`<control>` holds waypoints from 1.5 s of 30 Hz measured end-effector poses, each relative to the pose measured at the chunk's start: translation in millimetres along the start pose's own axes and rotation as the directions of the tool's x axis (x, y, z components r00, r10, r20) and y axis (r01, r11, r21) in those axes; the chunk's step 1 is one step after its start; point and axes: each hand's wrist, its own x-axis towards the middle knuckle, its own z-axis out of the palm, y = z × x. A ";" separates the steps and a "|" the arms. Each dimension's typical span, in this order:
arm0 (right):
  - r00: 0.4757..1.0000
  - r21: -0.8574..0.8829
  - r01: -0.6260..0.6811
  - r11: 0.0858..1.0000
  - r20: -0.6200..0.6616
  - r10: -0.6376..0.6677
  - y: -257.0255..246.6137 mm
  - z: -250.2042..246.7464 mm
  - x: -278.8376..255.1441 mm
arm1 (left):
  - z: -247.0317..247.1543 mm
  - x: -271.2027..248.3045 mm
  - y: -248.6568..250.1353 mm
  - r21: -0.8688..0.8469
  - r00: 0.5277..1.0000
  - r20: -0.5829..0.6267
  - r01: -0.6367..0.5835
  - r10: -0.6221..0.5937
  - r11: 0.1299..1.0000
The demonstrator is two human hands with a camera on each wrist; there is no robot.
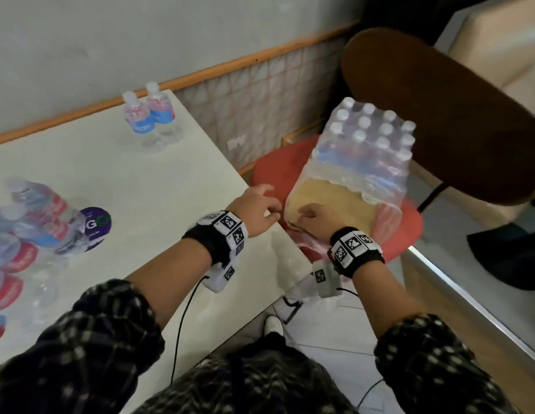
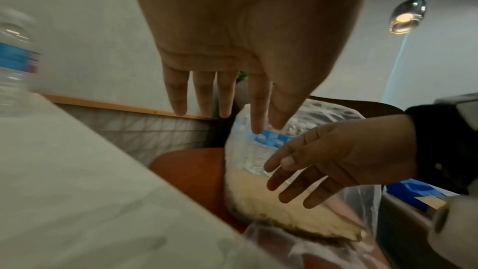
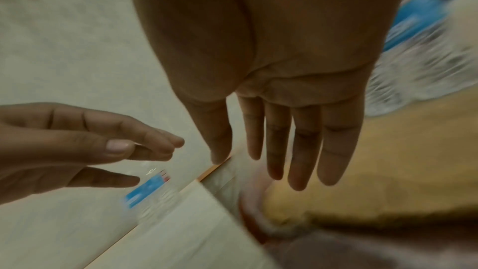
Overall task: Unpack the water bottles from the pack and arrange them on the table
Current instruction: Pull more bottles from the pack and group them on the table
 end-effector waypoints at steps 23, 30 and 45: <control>0.987 -0.737 -0.160 0.657 -0.110 0.117 36.8 -128.4 1.6 | 21.9 81.7 69.4 0.005 0.999 -0.002 -0.049 0.049 0.999; 0.982 -0.650 -0.184 0.737 -0.157 0.107 32.5 -126.3 -3.1 | 11.5 88.2 78.1 0.018 0.998 0.018 -0.056 0.055 0.998; 0.996 0.275 0.031 0.961 -0.089 -0.006 27.7 -75.6 18.4 | 17.2 105.6 83.4 -0.085 0.993 0.118 -0.006 0.016 0.996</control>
